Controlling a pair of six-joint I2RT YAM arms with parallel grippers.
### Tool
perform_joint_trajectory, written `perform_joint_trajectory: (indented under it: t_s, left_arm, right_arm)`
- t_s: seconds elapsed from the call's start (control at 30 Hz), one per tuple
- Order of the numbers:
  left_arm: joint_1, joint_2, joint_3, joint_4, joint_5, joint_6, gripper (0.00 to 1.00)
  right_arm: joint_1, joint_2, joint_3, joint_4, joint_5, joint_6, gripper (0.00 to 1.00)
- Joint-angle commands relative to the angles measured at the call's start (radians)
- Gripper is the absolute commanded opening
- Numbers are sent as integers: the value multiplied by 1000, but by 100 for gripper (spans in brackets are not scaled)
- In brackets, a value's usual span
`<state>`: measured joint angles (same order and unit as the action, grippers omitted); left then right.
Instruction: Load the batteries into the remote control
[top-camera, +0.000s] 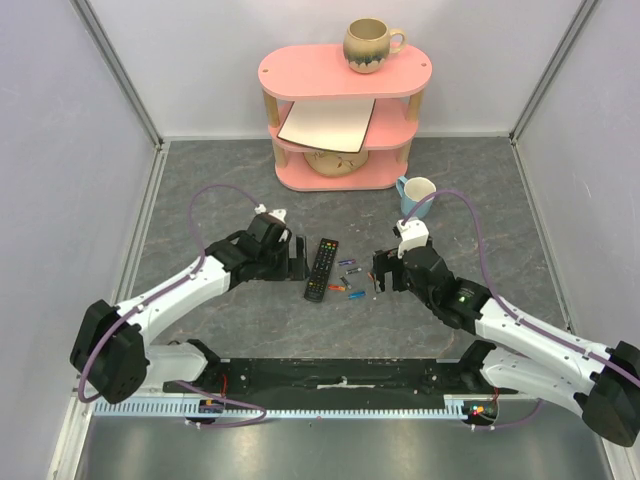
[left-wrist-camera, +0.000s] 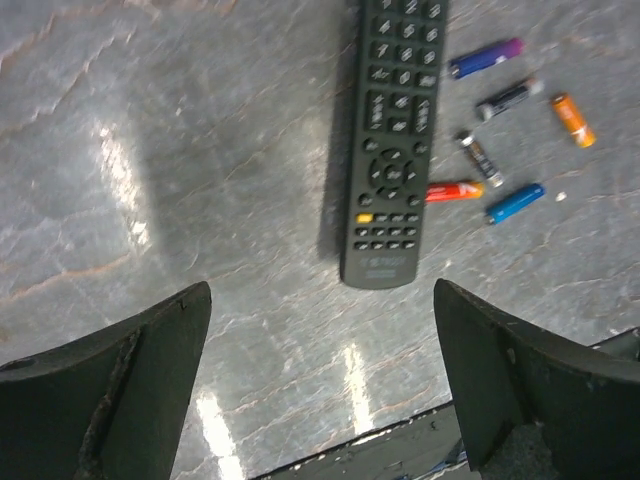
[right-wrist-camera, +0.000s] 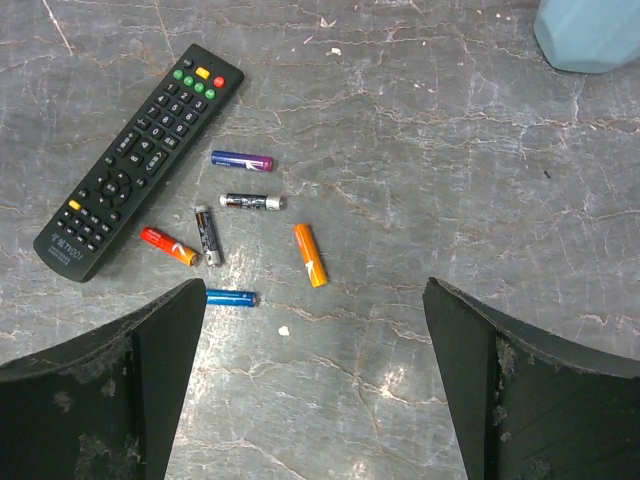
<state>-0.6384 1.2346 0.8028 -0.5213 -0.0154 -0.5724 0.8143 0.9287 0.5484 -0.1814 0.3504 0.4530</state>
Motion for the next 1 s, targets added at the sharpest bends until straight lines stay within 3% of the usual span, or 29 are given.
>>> perform_joint_trajectory:
  t_s: [0.0,0.17,0.37,0.97]
  left_arm:
    - [-29,51,116,38,34,107,99]
    - [-99,195,257,12,-14,216,99]
    - [-109,407,372,-46,-41,301,86]
    - [-109,612,478,-51,-9,365,86]
  right_arm:
    - [2,-10,41,-4,-25,-11,98]
    - [2,-16,47,-21,-28,-14,98]
    - [2,-13,61,-47,-48,-8,98]
    - [2,-60,16,-53,-77,12,98]
